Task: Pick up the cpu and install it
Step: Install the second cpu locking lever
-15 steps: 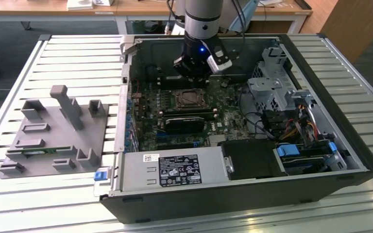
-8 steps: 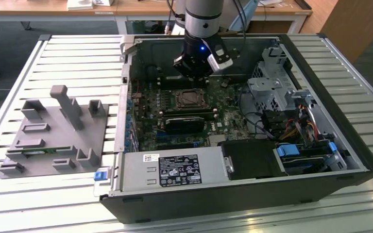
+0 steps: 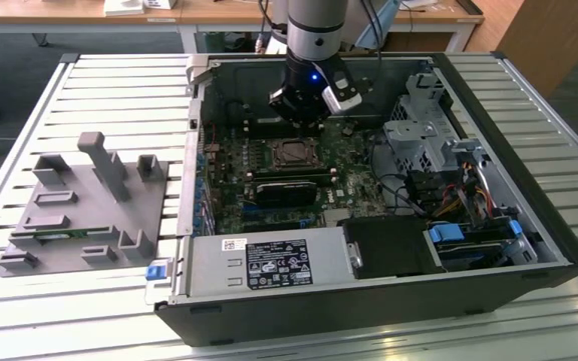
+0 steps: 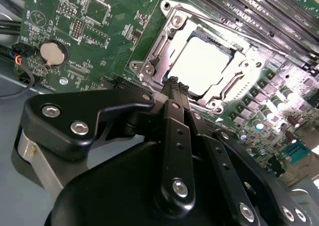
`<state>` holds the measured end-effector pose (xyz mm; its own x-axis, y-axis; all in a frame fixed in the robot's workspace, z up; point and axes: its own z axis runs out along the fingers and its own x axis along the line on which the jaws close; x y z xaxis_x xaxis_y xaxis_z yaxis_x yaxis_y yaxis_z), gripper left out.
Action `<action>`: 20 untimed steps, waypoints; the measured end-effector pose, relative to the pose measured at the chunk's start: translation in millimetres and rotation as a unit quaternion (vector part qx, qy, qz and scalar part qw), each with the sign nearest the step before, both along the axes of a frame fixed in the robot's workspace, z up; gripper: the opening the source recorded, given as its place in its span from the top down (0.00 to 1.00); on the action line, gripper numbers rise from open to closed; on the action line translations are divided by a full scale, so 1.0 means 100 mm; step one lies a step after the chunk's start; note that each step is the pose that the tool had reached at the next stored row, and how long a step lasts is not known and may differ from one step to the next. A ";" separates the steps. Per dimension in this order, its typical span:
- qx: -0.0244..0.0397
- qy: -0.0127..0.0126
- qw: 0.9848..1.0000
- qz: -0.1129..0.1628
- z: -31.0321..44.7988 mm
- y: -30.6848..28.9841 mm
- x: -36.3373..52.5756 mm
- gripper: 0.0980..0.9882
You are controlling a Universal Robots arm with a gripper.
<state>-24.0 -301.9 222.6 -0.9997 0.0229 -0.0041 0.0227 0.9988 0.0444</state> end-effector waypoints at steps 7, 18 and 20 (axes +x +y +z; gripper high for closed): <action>0.000 0.000 1.000 0.000 0.000 -0.039 0.000 0.99; 0.000 0.000 1.000 0.000 0.000 -0.093 0.000 0.99; 0.000 0.000 1.000 0.000 0.000 -0.104 0.000 0.99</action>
